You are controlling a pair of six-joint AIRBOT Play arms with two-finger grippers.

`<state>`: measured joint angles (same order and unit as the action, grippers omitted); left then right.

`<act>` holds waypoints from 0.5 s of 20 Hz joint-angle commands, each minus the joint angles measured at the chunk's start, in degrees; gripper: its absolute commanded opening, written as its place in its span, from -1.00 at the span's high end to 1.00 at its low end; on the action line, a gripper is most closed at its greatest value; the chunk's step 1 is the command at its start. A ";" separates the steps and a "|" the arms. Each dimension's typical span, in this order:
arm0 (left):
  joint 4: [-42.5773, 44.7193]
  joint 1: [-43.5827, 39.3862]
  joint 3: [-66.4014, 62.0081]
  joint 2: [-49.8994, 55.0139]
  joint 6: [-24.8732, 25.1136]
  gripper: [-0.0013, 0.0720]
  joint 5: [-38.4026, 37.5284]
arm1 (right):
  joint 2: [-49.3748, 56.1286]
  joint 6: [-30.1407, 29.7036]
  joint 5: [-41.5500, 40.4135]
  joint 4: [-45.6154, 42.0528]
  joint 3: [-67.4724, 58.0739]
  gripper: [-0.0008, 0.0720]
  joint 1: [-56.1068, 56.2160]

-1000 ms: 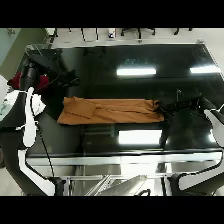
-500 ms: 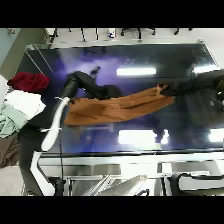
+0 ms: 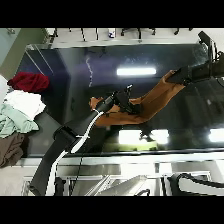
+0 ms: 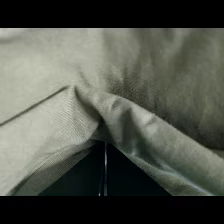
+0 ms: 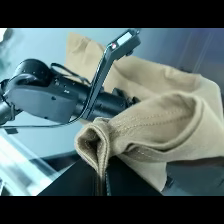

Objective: Fold the shirts.

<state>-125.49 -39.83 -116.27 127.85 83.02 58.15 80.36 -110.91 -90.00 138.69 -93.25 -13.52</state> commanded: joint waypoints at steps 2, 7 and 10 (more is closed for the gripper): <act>-2.08 2.69 1.44 -3.23 -1.62 0.91 4.74 | 0.02 2.45 -1.64 -1.70 0.83 0.93 0.17; -2.03 15.32 1.36 -19.30 1.81 0.91 13.62 | 0.02 4.90 -0.70 -1.46 3.17 0.93 2.93; -1.46 26.82 1.36 -31.87 3.06 0.91 21.59 | 0.09 7.50 7.45 -0.90 3.58 0.93 10.84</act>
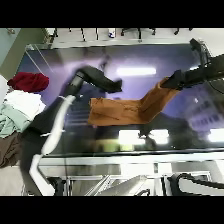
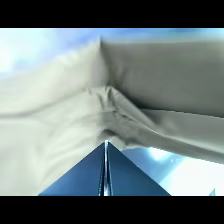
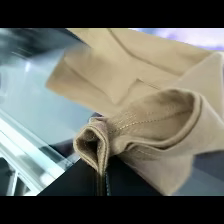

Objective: Fold the shirts.

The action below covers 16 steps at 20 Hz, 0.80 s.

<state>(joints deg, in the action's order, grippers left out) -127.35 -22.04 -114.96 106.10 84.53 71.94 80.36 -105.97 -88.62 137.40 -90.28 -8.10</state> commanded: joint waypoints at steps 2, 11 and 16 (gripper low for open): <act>0.31 16.59 0.04 -17.46 1.55 0.91 11.47 | 1.29 4.74 16.44 0.42 1.97 0.93 14.93; 0.28 30.88 4.76 -35.78 3.45 0.91 13.11 | 24.65 13.20 63.73 0.20 3.15 -0.37 52.39; 0.26 30.88 16.74 -42.23 5.55 0.91 8.15 | 14.14 13.03 39.80 -6.51 3.17 -0.54 33.22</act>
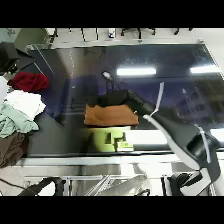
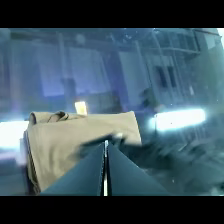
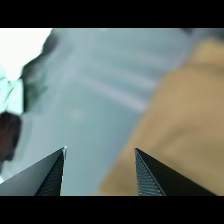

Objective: Fold the shirts.

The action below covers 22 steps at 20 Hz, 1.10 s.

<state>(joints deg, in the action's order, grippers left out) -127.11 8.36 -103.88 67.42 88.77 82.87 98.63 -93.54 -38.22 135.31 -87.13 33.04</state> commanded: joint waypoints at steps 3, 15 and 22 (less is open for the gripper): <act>0.02 0.48 10.03 -5.16 1.36 0.91 -4.09 | -9.40 0.81 -28.39 -12.63 0.11 -0.95 -21.22; -0.13 0.48 10.86 -5.14 1.31 0.91 -2.99 | 5.29 -10.51 -35.60 2.05 8.70 -0.95 -32.35; -0.13 0.37 10.88 -5.14 1.29 0.91 -1.18 | 9.70 -10.80 -28.00 3.91 8.68 -0.91 -27.08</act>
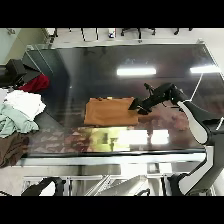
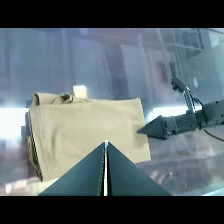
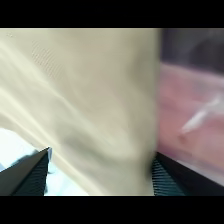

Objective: Fold the shirts.

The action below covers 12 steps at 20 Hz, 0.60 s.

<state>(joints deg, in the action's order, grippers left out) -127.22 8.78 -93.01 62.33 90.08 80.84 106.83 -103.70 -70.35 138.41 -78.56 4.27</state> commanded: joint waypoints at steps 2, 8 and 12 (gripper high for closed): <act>-0.02 -0.04 0.00 -0.04 -0.02 0.91 0.81 | 1.51 -0.50 5.46 1.57 0.04 -0.04 1.84; -0.02 -0.04 0.00 -0.04 0.00 0.91 1.18 | -2.08 -0.07 8.33 1.68 -0.07 0.93 -0.26; 0.00 -0.04 0.02 -0.04 0.02 0.91 1.27 | -9.11 1.11 8.92 1.36 -0.04 0.93 -11.19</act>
<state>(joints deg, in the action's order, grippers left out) -127.31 8.78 -93.01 62.30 90.08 81.93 101.82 -103.81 -62.39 139.81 -78.56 -0.69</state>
